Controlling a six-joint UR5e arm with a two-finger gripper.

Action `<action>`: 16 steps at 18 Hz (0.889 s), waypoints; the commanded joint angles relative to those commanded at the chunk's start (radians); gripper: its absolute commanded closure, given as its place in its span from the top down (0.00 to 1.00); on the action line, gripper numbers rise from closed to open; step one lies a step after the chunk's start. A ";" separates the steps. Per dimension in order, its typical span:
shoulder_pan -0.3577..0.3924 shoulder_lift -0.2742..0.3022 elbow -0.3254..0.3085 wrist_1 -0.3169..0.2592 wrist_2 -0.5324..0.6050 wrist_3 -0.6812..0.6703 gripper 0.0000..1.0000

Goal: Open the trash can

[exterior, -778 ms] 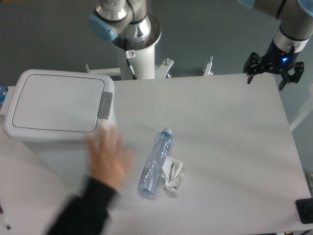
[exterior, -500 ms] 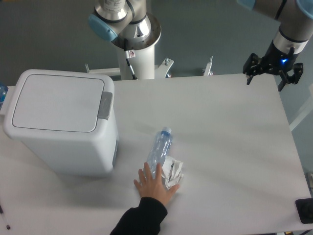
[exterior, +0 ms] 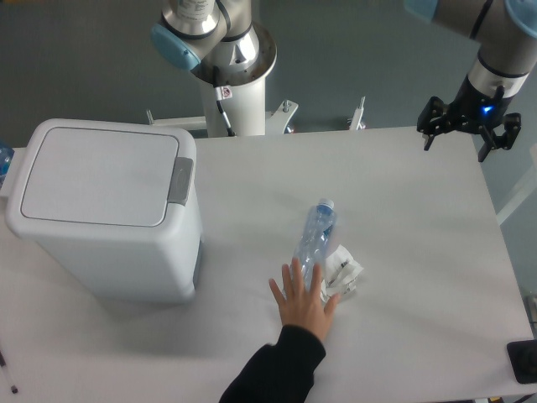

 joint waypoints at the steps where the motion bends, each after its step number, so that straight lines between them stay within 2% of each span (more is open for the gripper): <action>1: 0.002 0.000 0.000 0.000 -0.017 -0.012 1.00; 4: -0.003 0.015 0.005 -0.002 -0.057 -0.128 1.00; 8: -0.017 0.058 0.002 0.000 -0.273 -0.297 1.00; 16: -0.173 0.126 -0.011 0.000 -0.284 -0.521 1.00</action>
